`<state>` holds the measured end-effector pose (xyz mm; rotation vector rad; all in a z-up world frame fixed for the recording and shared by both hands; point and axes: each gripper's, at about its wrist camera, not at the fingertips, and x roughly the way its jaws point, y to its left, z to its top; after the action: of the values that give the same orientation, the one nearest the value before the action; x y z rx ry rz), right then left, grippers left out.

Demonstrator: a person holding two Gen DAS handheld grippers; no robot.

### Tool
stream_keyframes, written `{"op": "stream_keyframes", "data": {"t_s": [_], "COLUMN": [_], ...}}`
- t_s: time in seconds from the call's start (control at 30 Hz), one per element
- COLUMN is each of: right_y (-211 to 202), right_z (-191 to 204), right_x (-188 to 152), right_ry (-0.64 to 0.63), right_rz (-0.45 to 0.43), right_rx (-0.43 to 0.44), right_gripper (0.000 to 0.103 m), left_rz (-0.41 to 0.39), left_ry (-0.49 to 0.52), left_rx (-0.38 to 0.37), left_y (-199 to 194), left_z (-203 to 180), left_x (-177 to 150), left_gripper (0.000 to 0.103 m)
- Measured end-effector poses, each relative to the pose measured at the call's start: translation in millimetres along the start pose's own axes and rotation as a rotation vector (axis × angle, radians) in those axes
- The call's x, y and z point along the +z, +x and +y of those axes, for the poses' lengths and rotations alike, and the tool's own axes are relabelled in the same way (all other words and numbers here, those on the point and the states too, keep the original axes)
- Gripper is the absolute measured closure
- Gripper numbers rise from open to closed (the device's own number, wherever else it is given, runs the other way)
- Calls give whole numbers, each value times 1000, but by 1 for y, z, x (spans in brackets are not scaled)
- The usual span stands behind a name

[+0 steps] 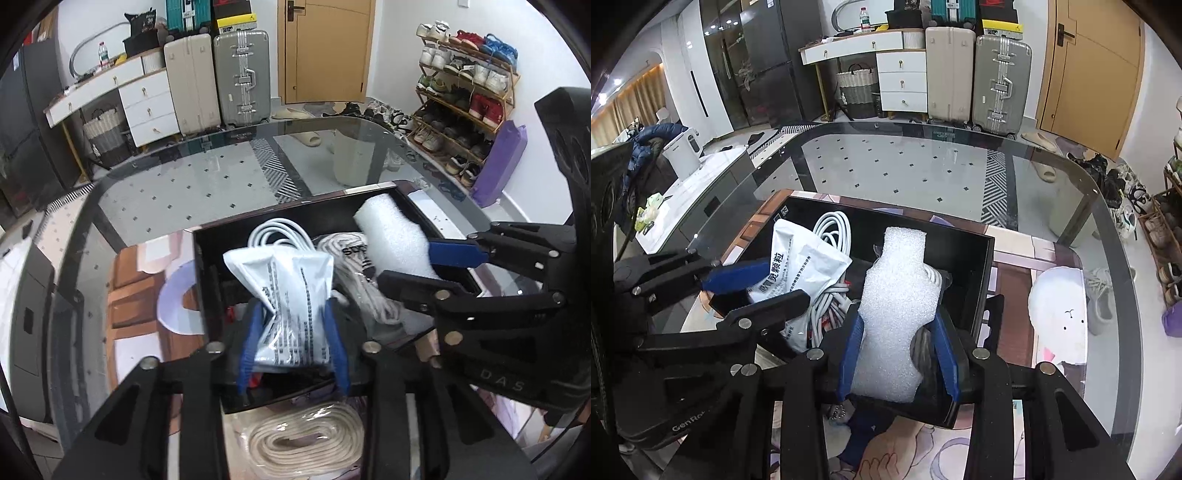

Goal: Organize soft objects
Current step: 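Lower both items into the box and open both tools, then move both open tools back to the remaining pile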

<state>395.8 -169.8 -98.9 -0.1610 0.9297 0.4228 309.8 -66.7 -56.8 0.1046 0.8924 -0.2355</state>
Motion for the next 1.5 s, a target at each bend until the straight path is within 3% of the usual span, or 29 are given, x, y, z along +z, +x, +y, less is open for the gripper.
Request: {"op": "stream_keyframes", "data": {"t_s": [0.07, 0.2, 0.43, 0.73, 0.93, 1.1, 1.3, 1.5], "right_y": [-3, -11, -32, -62, -71, -52, -18, -8], "right_z": [-1, -2, -4, 4, 20, 35, 53, 58], "right_x": [-1, -5, -9, -21, -37, -58, -87, -98], "right_ry": [3, -2, 27, 52, 23, -30, -95, -118], "right_rz": [-4, -13, -41, -45, -13, 69, 189, 219], "right_rx": [-3, -8, 4, 47, 77, 109, 113, 120], "right_gripper": [63, 57, 47, 33, 33, 32, 32, 32], "left_rz": [-15, -12, -66, -100, -98, -50, 66, 144], "left_ry": [-6, -27, 2, 14, 28, 73, 109, 115], "left_rx": [23, -33, -10, -40, -68, -39, -28, -51], "left_y": [-3, -6, -27, -57, -69, -61, -32, -13], "left_z": [2, 8, 3, 4, 7, 11, 14, 10], "left_x": [-1, -1, -1, -8, -24, -42, -69, -86], "left_gripper": [50, 46, 27, 20, 20, 20, 20, 20]}}
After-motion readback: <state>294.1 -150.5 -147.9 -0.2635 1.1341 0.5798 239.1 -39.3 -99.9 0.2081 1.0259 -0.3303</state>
